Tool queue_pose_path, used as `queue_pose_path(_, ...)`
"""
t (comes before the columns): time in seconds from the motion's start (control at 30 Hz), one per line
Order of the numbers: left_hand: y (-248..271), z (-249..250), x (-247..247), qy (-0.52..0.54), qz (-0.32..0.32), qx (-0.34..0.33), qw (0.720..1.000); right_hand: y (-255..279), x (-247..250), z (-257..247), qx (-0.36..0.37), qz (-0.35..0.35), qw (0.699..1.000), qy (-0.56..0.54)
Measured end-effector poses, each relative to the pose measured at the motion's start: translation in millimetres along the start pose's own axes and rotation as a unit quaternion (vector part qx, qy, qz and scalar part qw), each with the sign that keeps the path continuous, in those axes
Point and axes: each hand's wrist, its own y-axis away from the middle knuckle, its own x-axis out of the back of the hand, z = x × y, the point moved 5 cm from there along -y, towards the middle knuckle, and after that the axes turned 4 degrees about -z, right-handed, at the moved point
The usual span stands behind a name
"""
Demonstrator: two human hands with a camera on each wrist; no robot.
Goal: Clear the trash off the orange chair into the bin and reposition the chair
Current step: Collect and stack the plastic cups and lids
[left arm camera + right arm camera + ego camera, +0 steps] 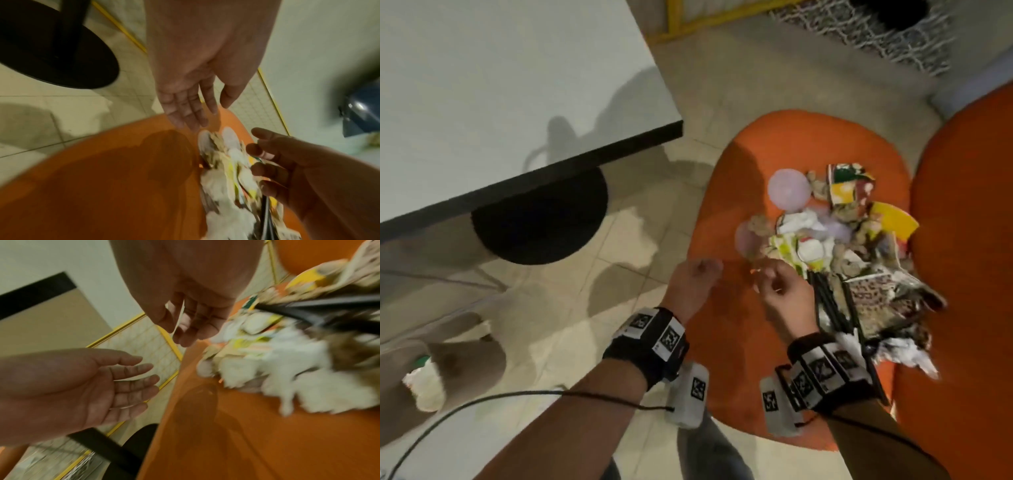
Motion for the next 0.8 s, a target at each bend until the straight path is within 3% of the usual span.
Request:
queue_pose_path(0.27, -23, 24, -92, -0.141, -0.074, -0.047, 0.986, 15, 116, 72, -0.071, 0.149, 0.986, -0.023)
queue_pose_path(0.4, -46, 53, -109, -0.207, -0.065, -0.092, 0.972, 16, 142, 102, -0.126, 0.211, 0.969, -0.003)
queue_pose_path(0.67, -121, 117, -123, -0.318, 0.004, -0.171, 0.932, 2, 159, 105, -0.175, 0.233, 0.955, 0.054)
queue_pose_path(0.8, -166, 127, -132, -0.422, -0.025, -0.166, 0.891, -16, 154, 90, -0.144, 0.233, 0.96, 0.055)
